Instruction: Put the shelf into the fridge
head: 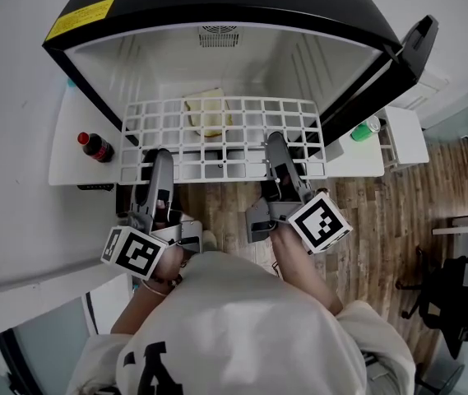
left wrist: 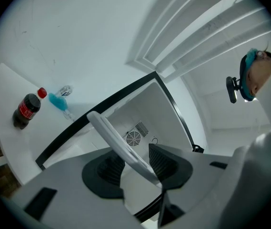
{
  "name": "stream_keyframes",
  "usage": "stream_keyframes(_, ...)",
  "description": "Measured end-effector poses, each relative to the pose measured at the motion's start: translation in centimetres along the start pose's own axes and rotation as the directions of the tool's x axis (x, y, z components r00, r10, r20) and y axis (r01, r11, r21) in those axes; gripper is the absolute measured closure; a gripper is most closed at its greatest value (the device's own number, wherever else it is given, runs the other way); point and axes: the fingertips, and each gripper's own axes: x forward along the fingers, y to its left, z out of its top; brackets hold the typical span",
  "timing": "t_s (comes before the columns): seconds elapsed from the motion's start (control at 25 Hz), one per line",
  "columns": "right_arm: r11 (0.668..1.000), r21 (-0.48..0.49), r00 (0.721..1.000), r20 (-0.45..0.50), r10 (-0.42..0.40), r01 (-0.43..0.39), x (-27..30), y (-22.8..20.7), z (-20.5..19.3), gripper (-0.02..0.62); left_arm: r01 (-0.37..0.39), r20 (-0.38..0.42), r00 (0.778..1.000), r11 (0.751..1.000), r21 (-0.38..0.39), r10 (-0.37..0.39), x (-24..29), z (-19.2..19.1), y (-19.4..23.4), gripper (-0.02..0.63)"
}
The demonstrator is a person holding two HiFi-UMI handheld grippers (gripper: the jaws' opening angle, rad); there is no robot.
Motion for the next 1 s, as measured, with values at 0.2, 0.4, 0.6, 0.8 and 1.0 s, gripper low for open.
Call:
stream_keyframes(0.2,1.0,-0.009,1.0,0.015,0.003,-0.003,0.4,0.1,0.2,0.456,0.007,-0.016,1.0,1.0,0.003,-0.007,0.3,0.1,0.2,0.462)
stream_keyframes(0.4,1.0,-0.002,1.0,0.022,-0.021,0.021,0.5,-0.2,0.2,0.456,0.01,-0.024,1.0,1.0,0.008,-0.01,0.6,0.1,0.2,0.457)
stream_keyframes(0.6,1.0,-0.01,0.999,0.032,-0.02,0.021,0.8,0.0,0.5,0.456,0.019,-0.033,0.999,0.999,0.044,-0.017,0.9,0.3,0.1,0.445)
stream_keyframes(0.8,1.0,-0.005,0.999,0.033,-0.027,0.027,1.0,0.1,0.5,0.456,0.006,-0.048,0.999,1.0,0.026,-0.004,1.0,0.3,0.1,0.443)
stream_keyframes(1.0,1.0,-0.007,0.999,0.037,-0.022,0.022,1.1,0.0,0.7,0.456,0.0,-0.058,0.998,1.0,0.024,0.002,1.2,0.3,0.1,0.443)
